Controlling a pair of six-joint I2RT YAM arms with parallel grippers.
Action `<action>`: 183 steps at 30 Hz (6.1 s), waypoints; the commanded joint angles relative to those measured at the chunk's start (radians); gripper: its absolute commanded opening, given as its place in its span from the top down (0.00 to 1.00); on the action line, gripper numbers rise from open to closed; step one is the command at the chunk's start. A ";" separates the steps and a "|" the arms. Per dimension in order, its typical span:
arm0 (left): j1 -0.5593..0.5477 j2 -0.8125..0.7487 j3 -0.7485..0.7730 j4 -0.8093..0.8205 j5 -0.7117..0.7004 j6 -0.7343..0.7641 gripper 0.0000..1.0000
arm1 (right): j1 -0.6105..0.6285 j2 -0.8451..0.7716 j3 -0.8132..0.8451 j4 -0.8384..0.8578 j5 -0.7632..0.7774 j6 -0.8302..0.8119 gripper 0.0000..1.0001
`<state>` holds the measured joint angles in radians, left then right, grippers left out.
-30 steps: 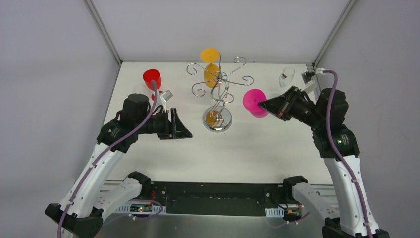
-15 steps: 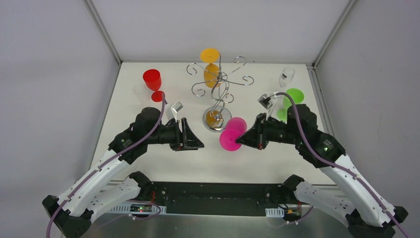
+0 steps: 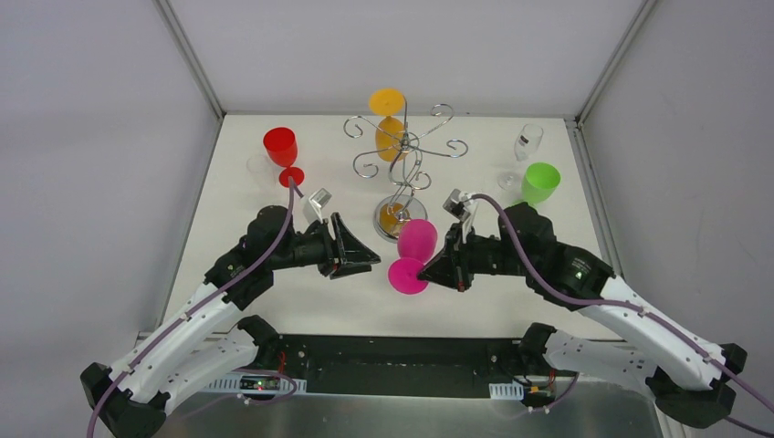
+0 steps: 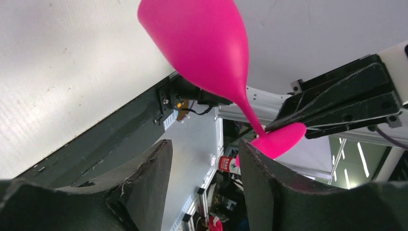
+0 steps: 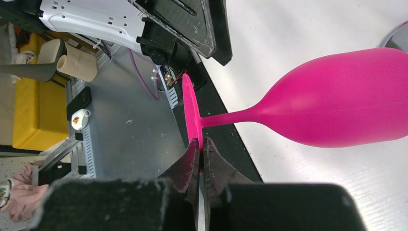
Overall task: Take the wine glass off the wine glass rack
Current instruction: Place the wine glass at the center of the board.
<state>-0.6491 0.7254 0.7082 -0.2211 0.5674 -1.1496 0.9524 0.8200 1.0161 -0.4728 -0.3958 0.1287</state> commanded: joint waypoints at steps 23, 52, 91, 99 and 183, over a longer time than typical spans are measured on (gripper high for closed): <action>-0.012 -0.017 -0.122 0.310 0.086 -0.176 0.43 | 0.355 0.169 0.006 0.290 0.356 -0.424 1.00; -0.012 -0.016 -0.133 0.301 0.106 -0.153 0.70 | 0.474 0.221 0.050 0.272 0.554 -0.546 1.00; -0.012 -0.037 -0.092 0.081 0.428 0.184 1.00 | 0.452 0.022 0.173 0.047 0.767 -0.063 0.43; -0.012 -0.097 -0.072 0.069 0.553 0.273 1.00 | 0.268 0.146 0.395 -0.172 0.549 0.088 0.42; -0.012 -0.159 0.031 -0.113 0.549 0.484 0.68 | -0.020 0.331 0.272 0.028 -0.561 0.221 1.00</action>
<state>-0.6552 0.5610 0.6987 -0.3428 1.1370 -0.7010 0.9272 1.2026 1.2987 -0.4232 -0.9363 0.3958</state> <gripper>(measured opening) 0.314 0.014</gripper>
